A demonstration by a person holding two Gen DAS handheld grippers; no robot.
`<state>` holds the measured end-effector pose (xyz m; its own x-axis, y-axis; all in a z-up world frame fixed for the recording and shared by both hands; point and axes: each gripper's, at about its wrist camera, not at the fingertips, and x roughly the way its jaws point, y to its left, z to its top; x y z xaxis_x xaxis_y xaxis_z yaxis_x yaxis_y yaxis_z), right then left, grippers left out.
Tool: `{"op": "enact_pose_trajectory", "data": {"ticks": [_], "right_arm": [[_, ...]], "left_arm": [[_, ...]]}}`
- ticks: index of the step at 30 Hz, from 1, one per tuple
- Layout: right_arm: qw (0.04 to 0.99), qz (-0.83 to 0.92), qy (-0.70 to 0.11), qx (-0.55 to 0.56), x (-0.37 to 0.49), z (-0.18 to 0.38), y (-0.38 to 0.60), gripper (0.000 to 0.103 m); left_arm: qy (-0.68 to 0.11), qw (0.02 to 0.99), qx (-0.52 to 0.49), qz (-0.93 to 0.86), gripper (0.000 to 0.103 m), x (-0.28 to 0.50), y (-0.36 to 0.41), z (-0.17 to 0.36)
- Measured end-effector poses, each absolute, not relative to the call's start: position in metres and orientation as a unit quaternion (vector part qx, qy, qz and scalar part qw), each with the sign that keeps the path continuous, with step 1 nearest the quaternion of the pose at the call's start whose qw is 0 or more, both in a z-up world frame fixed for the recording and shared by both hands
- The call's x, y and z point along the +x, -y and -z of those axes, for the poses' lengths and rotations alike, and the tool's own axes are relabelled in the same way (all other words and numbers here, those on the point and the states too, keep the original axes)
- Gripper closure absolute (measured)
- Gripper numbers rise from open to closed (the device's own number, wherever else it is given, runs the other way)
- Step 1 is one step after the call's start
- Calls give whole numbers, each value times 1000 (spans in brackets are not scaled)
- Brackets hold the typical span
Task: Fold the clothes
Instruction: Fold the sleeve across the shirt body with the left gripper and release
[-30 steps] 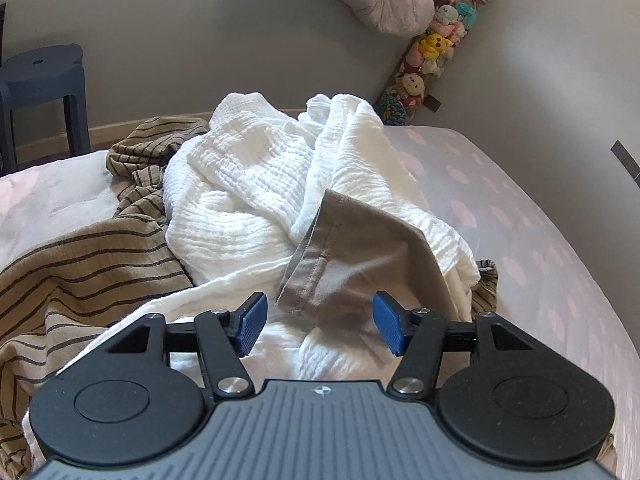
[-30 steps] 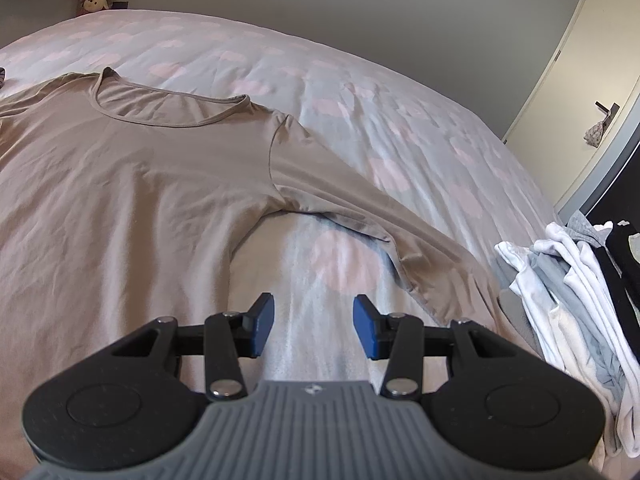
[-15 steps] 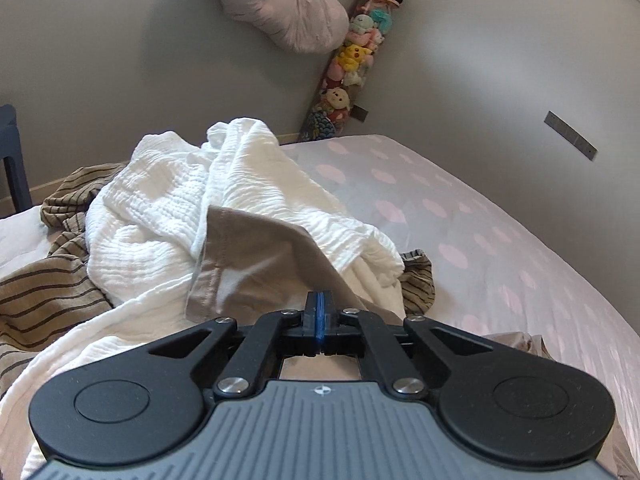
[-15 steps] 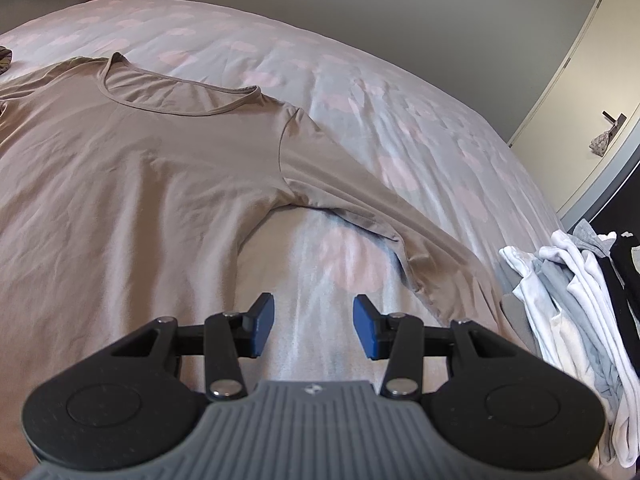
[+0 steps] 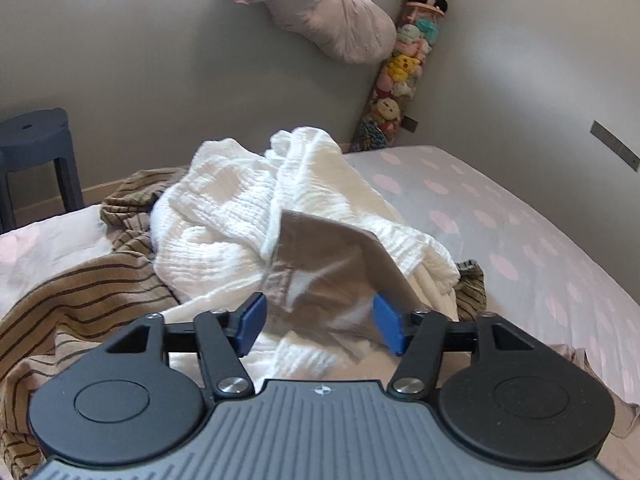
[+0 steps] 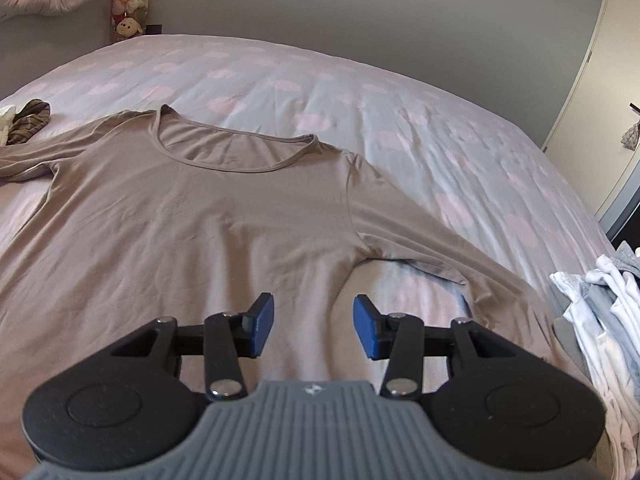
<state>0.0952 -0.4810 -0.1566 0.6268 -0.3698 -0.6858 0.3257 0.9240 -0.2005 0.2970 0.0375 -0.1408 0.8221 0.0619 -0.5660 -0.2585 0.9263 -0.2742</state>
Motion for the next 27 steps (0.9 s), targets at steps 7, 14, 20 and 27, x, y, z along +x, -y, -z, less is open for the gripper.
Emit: {"op": "enact_pose_trajectory", "data": {"ticks": [7, 14, 20, 27], "right_arm": [[900, 170, -402, -19, 99, 171, 467, 55], [897, 165, -409, -17, 99, 176, 463, 55], [897, 160, -413, -15, 102, 178, 457, 55], [904, 123, -409, -1, 113, 170, 430, 55]], "left_arm": [[-293, 925, -220, -103, 39, 304, -59, 162], [-294, 928, -220, -66, 69, 319, -55, 172], [-254, 954, -155, -31, 103, 309, -30, 155], [-234, 963, -102, 90, 103, 287, 29, 132]]}}
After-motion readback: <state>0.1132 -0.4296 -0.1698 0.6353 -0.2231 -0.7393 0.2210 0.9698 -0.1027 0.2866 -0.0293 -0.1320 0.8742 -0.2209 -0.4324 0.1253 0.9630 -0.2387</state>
